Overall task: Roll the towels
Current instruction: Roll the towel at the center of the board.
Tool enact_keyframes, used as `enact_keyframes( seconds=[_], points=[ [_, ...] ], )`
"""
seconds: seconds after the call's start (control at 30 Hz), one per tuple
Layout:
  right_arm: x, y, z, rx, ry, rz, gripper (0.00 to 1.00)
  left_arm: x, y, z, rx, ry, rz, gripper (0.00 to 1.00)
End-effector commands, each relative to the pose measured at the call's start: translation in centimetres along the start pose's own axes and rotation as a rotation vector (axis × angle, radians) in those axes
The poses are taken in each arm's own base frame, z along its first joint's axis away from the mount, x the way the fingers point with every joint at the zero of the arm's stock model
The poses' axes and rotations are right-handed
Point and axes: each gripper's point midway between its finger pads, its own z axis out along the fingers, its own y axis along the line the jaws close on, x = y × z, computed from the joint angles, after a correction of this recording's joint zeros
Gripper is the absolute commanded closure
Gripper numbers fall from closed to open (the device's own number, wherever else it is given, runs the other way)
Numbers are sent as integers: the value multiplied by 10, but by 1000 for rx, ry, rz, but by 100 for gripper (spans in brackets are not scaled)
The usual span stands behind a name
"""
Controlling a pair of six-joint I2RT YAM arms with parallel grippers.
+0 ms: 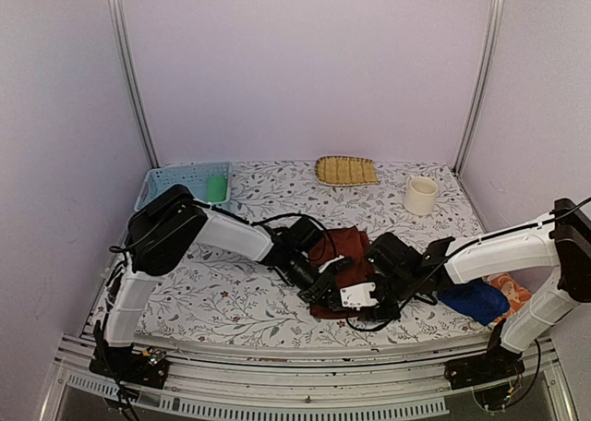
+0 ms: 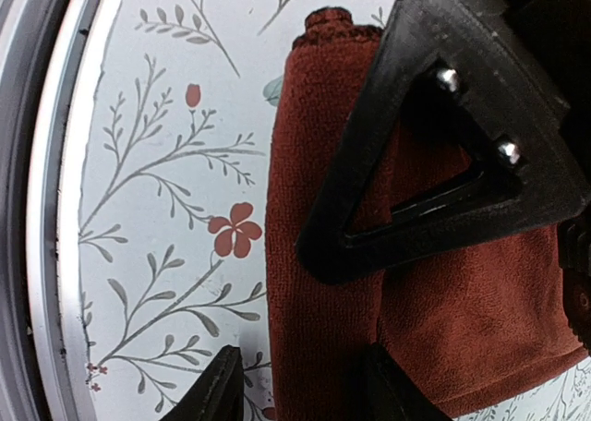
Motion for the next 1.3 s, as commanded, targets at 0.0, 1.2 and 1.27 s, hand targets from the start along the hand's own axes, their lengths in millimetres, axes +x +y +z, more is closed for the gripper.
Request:
enact_keyframes(
  seconds=[0.0, 1.2, 1.27],
  points=[
    [13, -4, 14, 43, 60, 13, 62, 12, 26, 4, -42, 40, -91, 100],
    [19, 6, 1, -953, -221, 792, 95, -6, -54, -30, -775, -215, 1059, 56],
    [20, 6, 1, -956, -217, 800, 95, -7, -47, -18, -754, -171, 1077, 56]
  ],
)
